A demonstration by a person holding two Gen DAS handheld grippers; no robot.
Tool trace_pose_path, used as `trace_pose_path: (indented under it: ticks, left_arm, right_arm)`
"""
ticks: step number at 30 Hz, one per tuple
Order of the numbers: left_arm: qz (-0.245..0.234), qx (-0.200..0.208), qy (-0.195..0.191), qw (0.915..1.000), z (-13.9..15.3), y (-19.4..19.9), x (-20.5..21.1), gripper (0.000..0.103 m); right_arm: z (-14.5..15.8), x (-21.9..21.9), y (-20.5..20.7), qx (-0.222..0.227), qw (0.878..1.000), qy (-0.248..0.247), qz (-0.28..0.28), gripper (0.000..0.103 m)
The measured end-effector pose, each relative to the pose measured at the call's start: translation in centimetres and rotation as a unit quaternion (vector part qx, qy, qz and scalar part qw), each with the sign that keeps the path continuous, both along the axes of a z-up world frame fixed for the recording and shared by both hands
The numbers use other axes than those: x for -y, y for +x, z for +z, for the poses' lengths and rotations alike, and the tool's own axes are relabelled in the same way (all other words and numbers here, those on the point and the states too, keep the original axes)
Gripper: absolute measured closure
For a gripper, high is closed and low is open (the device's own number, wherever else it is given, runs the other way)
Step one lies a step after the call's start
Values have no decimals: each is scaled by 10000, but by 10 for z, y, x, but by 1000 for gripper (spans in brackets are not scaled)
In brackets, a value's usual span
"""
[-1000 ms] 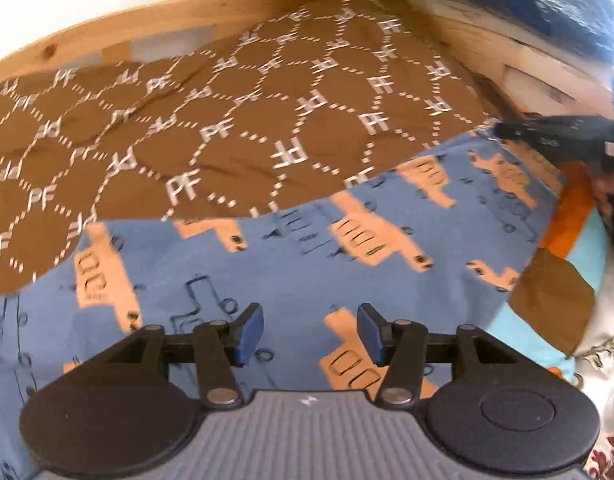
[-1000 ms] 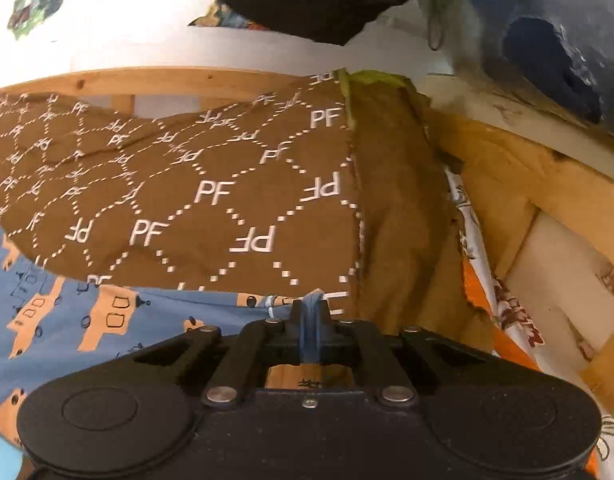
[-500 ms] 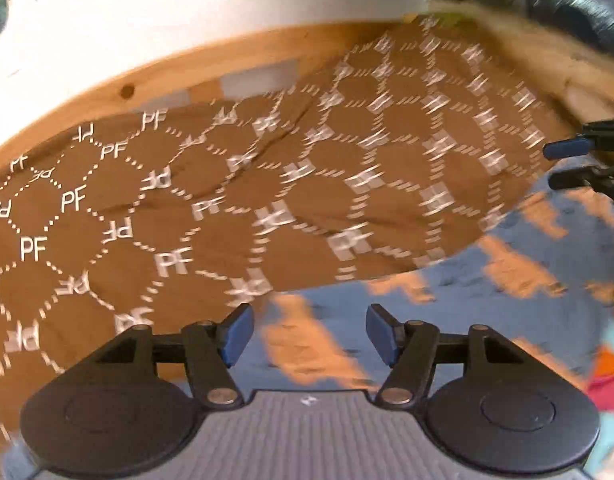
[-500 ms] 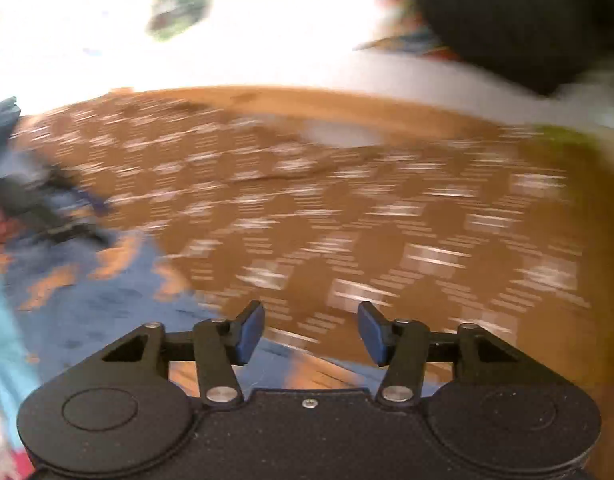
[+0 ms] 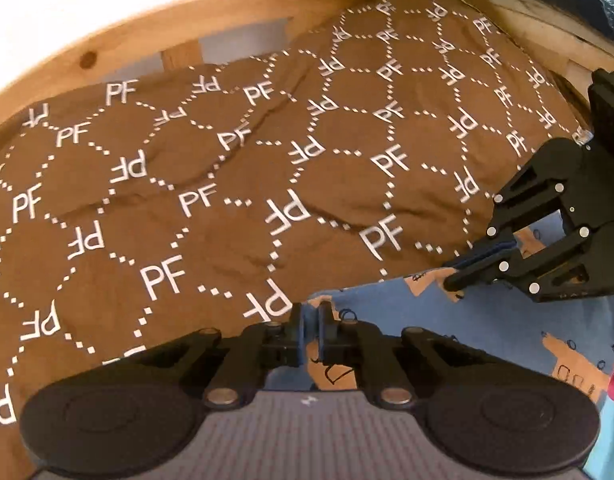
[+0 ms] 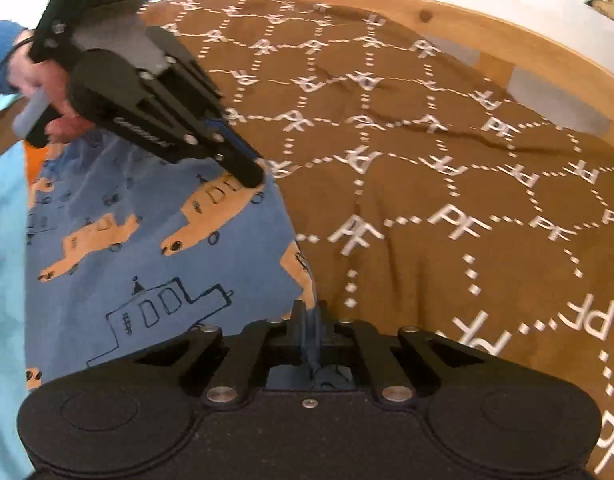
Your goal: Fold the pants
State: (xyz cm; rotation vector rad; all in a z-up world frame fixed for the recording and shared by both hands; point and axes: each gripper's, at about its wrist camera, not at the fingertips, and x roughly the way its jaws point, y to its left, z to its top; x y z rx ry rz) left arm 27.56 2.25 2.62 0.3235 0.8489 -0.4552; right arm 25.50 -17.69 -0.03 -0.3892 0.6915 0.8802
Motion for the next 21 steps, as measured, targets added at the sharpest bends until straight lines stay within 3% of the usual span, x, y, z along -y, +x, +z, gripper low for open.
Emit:
trace_pose_path:
  ticks: [2,3,5,7,8,11,14,17,18,21]
  left_arm:
    - [45,3,192,9998,-10,2,5,95]
    - [137,11,196,9997,-13,3,7,89]
    - [333,202,197,9990,-7,-4,6,73]
    - [503,641,115,9966,5,-25,7,44]
    - [470,806,8,9956,10,-38,9,40]
    - [265,791,-400,9957,13,-73,23,38]
    - [24,324,-762,9966,-3,-99,45,38]
    - [-206,-54,-315,9993,-32,-118,71,38]
    - [-239,50,-169,9996,-37,-128,71,37]
    - [-185,100,56,9998,-36,-136,66,29]
  right_arm:
    - [-6,0,0,-22,9999,39,-99,98]
    - [-6,1,-1,3,9999,49,-136,97]
    - [2,5,-13,245,9989,-19,-394,70]
    - [14,18,-37,723,9954,-32,-633,58]
    - [18,25,-51,831,9943,-46,-663,58]
    - [22,47,-95,730,9936,36,-860,60]
    - [11,66,-125,457,9909,-65,-1264,61]
    - [3,98,-145,546,9785,-390,-1952,60]
    - [5,114,-149,494,9735,-342,-2206,58]
    - [13,164,-155,647,9439,-487,-3200,56]
